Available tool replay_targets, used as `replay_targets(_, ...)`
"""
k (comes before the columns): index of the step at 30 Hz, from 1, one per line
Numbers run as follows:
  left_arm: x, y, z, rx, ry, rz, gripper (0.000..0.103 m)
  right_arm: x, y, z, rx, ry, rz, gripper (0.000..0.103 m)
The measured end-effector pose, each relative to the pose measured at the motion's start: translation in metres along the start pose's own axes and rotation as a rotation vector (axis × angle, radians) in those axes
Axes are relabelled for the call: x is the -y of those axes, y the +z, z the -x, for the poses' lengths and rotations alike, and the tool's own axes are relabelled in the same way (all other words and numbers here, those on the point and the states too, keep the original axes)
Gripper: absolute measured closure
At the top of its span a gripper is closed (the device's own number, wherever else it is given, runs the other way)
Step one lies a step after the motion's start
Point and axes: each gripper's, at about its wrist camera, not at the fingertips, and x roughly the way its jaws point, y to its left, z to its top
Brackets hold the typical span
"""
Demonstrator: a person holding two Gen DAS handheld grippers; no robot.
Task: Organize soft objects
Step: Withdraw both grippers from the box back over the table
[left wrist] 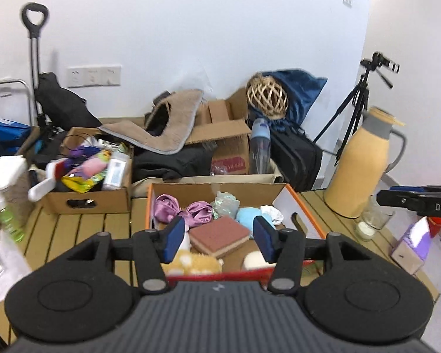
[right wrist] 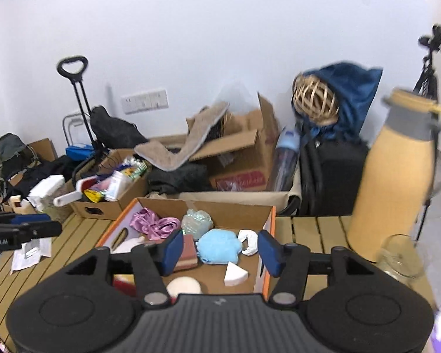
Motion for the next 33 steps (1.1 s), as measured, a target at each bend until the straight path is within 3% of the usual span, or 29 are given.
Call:
replay_targets(7, 0.019, -0.079, 0.103, 0.159, 0.033, -0.071, 0.044, -0.032, -0.062, 0.101, 0.118, 0.054, 0.044, 0.044)
replay_targets(11, 0.028, -0.138, 0.163, 0.263, 0.033, -0.079, 0.038, -0.058, -0.120, 0.149, 0.175, 0.081, 0.099, 0.038)
replay_targets(18, 0.030, -0.239, 0.245, 0.326, 0.028, 0.004, 0.025, -0.104, -0.230, 0.218, 0.233, 0.108, 0.137, 0.028)
replay_targets(24, 0.028, -0.284, 0.269, 0.276, 0.077, -0.024, 0.021, -0.127, -0.300, 0.257, 0.218, 0.143, 0.107, 0.021)
replay_targets(28, 0.026, -0.283, 0.265, 0.283, 0.083, -0.010, 0.018, -0.137, -0.307, 0.261, 0.215, 0.132, 0.153, 0.020)
replay_targets(33, 0.021, -0.287, 0.230, 0.223, 0.082, 0.015, 0.017, -0.131, -0.311, 0.237, 0.187, 0.127, 0.097, 0.020)
